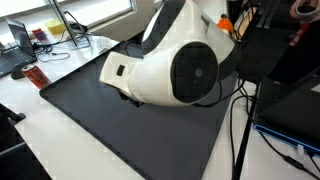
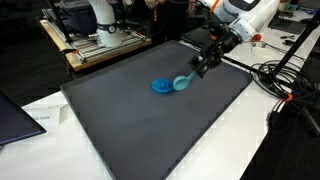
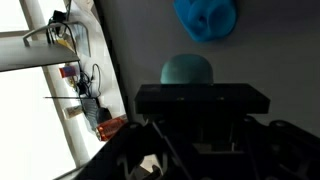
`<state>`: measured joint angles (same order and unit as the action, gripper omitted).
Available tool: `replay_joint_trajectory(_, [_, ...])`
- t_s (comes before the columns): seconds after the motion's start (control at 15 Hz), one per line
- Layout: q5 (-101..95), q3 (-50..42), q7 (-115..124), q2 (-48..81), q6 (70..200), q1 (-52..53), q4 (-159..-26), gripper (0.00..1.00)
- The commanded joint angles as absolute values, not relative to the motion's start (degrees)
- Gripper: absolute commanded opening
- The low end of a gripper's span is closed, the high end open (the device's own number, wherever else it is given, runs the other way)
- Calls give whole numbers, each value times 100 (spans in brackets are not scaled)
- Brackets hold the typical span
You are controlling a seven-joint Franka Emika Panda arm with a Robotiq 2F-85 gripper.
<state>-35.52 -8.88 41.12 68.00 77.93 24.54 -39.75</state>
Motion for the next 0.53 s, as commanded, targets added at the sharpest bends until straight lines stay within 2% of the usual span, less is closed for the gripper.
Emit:
replay_joint_trajectory(0.0, [-3371, -693, 3539, 6502, 7998, 2206, -4122, 23])
replay_joint_trajectory(0.47, [-3033, -326, 2623, 5993, 7964, 1828, -4390, 23])
